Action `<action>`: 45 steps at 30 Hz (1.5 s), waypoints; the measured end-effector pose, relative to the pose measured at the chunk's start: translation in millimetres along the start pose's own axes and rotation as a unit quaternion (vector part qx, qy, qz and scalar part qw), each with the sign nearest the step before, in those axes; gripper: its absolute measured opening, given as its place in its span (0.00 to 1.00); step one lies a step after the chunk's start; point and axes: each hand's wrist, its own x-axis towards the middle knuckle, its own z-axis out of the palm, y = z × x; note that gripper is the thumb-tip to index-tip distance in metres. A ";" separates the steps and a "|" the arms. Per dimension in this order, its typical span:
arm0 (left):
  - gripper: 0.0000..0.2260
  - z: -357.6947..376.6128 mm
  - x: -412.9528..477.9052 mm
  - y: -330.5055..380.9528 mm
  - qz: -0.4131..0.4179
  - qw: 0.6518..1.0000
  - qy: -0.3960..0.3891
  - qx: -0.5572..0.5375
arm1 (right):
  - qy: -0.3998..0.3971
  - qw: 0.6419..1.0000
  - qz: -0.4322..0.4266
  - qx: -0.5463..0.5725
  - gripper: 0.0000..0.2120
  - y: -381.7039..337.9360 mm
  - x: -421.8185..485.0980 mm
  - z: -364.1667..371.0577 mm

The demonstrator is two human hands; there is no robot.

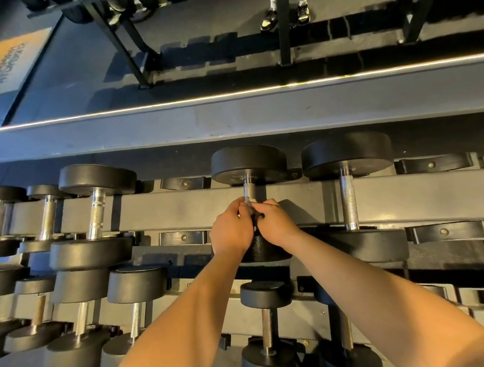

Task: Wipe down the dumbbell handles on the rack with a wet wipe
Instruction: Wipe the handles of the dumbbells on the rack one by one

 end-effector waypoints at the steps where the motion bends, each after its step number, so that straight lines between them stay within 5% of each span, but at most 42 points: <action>1: 0.18 0.3 -1.0 -0.3 0.007 1.000 -0.006 -0.003 | -0.006 1.000 0.009 -0.009 0.21 1.1 -2.4 -0.9; 9: 0.16 -5.8 -27.9 -22.3 0.080 0.993 -0.047 -0.079 | -0.034 0.999 0.030 0.010 0.13 -3.2 -24.6 -7.2; 15: 0.13 -12.6 -11.4 -23.9 0.058 0.980 -0.088 -0.171 | 0.063 0.990 -0.019 0.124 0.15 -10.1 -26.8 5.7; 21: 0.08 -4.3 23.8 -20.7 -0.028 0.975 -0.021 -0.218 | 0.097 0.982 -0.022 0.158 0.20 -12.2 -12.7 11.4; 25: 0.08 -3.6 49.2 -22.8 -0.054 0.962 0.017 -0.266 | 0.199 0.977 0.018 0.077 0.16 -9.4 -4.8 20.8; 29: 0.08 -3.0 61.4 -9.4 -0.012 0.963 -0.047 -0.266 | 0.250 0.967 0.032 0.031 0.16 -12.0 -6.7 22.1; 39: 0.07 4.0 64.9 -19.7 -0.030 0.972 -0.089 -0.215 | 0.233 0.971 0.046 0.035 0.16 -13.1 -4.8 20.0; 45: 0.08 3.2 65.1 -1.1 0.009 0.977 -0.035 -0.210 | 0.222 0.972 0.057 0.048 0.16 -12.9 -5.8 18.2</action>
